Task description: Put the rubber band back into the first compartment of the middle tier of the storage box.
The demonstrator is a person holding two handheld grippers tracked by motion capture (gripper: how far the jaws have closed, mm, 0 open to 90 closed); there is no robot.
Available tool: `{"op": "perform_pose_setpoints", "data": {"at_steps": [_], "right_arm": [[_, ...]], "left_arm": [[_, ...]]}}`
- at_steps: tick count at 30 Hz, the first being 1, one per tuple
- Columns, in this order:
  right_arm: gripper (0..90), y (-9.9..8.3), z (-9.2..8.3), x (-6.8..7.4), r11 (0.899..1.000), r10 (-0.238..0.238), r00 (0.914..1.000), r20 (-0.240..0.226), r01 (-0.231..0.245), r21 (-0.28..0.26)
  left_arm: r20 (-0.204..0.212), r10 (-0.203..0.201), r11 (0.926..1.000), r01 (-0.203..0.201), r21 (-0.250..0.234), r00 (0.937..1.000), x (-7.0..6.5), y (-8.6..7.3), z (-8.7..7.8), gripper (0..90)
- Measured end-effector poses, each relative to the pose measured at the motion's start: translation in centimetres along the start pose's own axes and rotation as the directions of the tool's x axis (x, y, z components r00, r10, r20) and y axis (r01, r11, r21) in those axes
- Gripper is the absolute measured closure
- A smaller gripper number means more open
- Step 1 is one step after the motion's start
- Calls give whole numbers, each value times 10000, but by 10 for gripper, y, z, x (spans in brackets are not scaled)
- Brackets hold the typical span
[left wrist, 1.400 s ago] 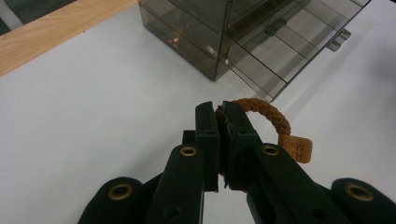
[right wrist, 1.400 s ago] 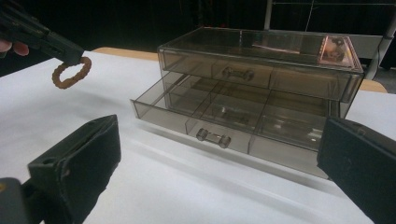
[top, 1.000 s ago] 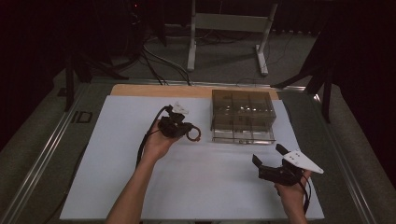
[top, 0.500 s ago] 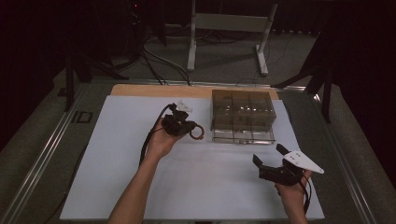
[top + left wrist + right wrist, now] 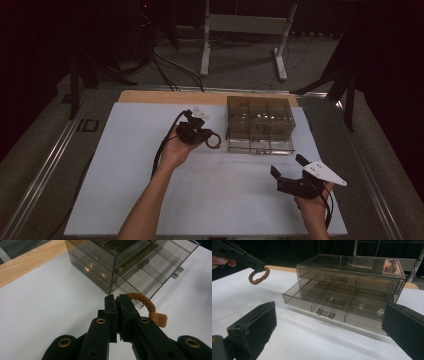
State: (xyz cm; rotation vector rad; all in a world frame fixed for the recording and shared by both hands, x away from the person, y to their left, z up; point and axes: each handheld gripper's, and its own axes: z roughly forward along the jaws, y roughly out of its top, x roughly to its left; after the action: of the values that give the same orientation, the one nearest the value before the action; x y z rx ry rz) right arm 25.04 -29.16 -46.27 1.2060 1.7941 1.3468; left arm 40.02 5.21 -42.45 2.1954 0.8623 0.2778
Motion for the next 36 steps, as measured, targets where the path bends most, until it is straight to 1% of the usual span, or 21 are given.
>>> {"op": "perform_pose_setpoints", "data": {"at_steps": [6,11,21,24,30,35,36], "right_arm": [[0,0,0,0,10000,15,10000,2,-15,-17],[0,0,0,0,10000,10,10000,-6,-10,-23],[0,0,0,0,10000,11,10000,-5,-11,1],[0,0,0,0,10000,2,10000,-1,-2,1],[0,0,0,0,10000,-2,10000,-1,2,-5],[0,0,0,0,10000,15,10000,0,-15,-19],[0,0,-1,0,10000,13,10000,-1,-13,-25]], "left_arm": [[8,-30,10000,30,-50,10000,-2,4,2,882],[25,39,10000,-39,-28,10000,-4,6,5,882],[67,37,10000,-37,-20,10000,-8,11,10,882],[69,-30,10000,31,-71,10000,-9,14,12,882],[101,-39,10000,39,-74,9999,-11,17,16,882],[149,2,10000,-1,-66,9999,-14,21,20,882],[154,66,10000,-66,-33,9999,-16,22,21,882]]}}
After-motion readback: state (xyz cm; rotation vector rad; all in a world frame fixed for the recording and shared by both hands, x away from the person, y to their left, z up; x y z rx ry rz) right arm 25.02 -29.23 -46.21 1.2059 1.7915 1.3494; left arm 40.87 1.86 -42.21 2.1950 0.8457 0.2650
